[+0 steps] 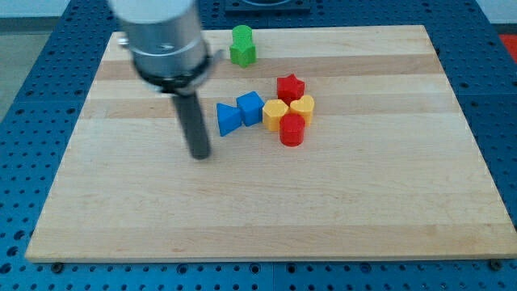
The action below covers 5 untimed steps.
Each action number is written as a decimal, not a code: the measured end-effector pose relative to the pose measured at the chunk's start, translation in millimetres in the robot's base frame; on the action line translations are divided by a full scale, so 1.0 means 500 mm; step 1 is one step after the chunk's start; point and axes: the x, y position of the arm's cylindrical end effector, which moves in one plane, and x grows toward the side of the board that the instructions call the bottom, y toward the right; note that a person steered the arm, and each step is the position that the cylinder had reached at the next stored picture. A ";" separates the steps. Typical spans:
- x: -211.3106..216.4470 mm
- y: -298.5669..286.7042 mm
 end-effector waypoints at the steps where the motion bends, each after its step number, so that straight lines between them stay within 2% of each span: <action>1: -0.033 0.102; 3: -0.106 0.211; 5: -0.189 0.242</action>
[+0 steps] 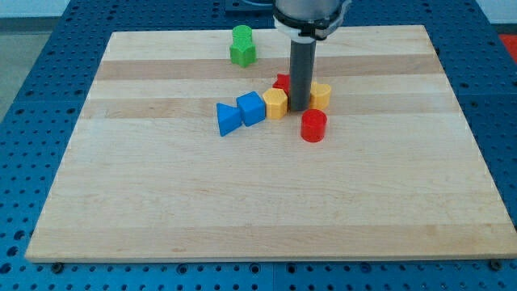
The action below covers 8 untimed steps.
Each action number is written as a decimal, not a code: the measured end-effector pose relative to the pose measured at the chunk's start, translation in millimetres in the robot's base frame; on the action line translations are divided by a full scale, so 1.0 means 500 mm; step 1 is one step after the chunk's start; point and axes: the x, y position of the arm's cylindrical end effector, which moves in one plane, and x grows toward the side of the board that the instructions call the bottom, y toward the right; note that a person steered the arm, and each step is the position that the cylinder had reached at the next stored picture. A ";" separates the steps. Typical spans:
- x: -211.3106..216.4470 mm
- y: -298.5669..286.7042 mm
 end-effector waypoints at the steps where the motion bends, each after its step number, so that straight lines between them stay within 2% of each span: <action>1: -0.043 0.000; 4: 0.017 -0.018; 6: -0.048 -0.065; 8: -0.118 -0.065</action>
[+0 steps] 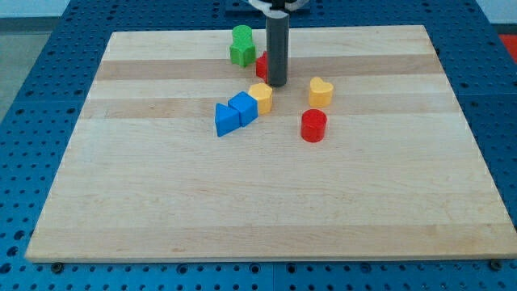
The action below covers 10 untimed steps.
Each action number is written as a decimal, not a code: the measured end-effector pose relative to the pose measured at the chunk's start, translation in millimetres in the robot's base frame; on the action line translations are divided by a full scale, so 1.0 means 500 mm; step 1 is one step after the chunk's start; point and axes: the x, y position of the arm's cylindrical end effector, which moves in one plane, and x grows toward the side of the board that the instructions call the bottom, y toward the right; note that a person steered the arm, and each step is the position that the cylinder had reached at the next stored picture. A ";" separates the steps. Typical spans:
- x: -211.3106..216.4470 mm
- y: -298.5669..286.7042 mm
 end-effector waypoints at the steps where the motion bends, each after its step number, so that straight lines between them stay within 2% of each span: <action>1: -0.032 0.000; 6: -0.176 0.009; 7: -0.140 0.094; 9: 0.038 0.256; 10: 0.134 0.266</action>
